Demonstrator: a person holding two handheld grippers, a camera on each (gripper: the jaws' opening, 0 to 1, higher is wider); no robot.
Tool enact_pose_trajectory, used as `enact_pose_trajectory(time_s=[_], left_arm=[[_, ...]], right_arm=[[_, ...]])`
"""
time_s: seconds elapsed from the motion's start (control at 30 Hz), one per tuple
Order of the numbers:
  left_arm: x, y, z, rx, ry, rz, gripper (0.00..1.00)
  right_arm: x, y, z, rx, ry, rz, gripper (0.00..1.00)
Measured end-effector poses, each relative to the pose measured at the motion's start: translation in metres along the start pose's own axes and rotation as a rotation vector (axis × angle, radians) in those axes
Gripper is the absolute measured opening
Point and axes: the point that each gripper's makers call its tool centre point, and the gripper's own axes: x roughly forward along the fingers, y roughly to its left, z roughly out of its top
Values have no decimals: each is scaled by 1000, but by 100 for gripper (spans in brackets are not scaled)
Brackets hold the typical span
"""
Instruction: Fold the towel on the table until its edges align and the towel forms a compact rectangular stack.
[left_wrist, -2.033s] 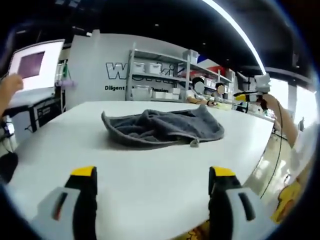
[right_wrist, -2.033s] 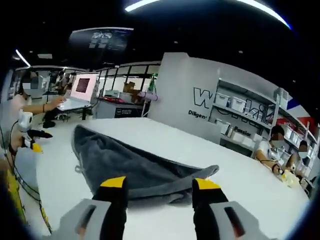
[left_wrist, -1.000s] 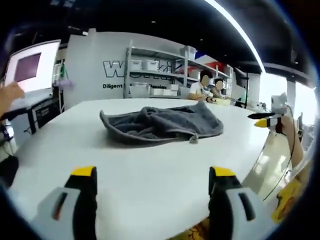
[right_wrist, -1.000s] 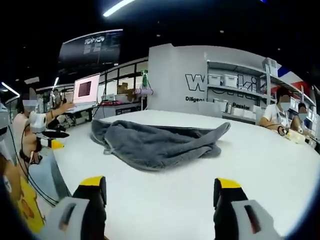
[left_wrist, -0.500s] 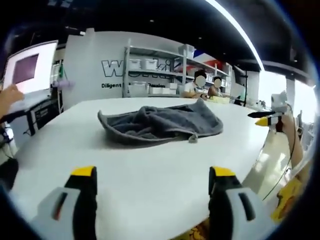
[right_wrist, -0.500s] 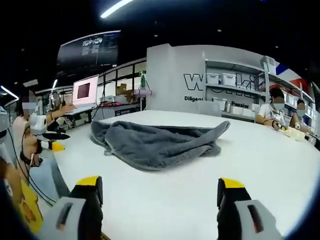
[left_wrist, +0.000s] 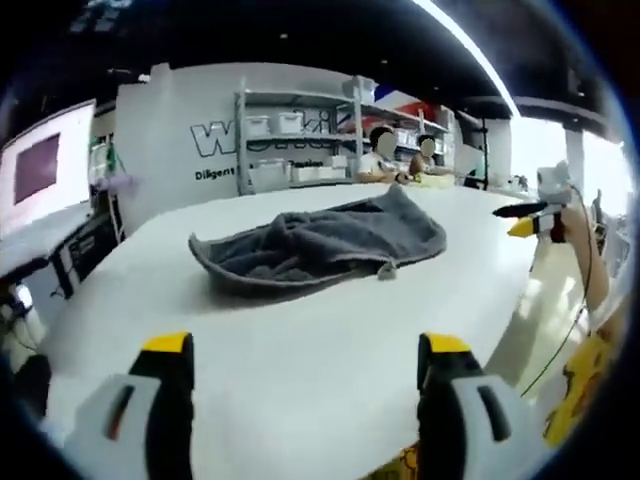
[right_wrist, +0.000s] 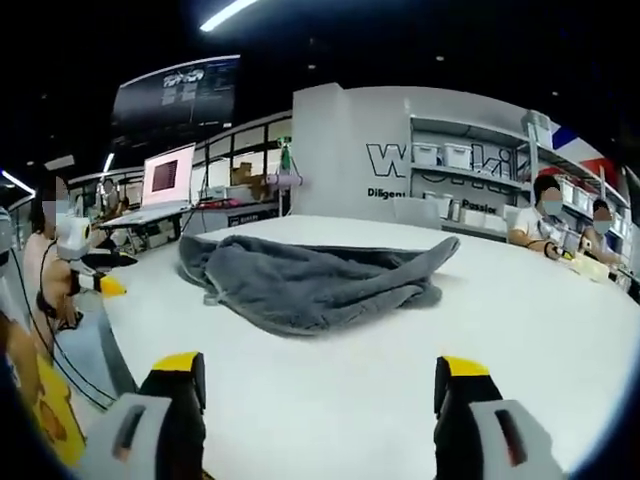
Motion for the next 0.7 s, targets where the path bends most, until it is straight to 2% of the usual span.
enact_pose_trajectory(time_s=[0.13,0.3,0.37,0.43,0.7], left_arm=[[15,-8,11,90,13,-35,97],[38,-15,26,251,44,-73,96],[51,-17,31,311,69,-88,95],[64,-24,38,368,67,-111,94],[94,-44,44,447,102,-178,89]], right_arm=[[0,-2,-1,10,-4,3,99],[-2,-4,-3,15,-8,2,99],[-4,-6,-5,19,-9,0,99],[-5,-6,-6,20,-8,1,99],[-13,-7,-6,20,-17,-5,99]])
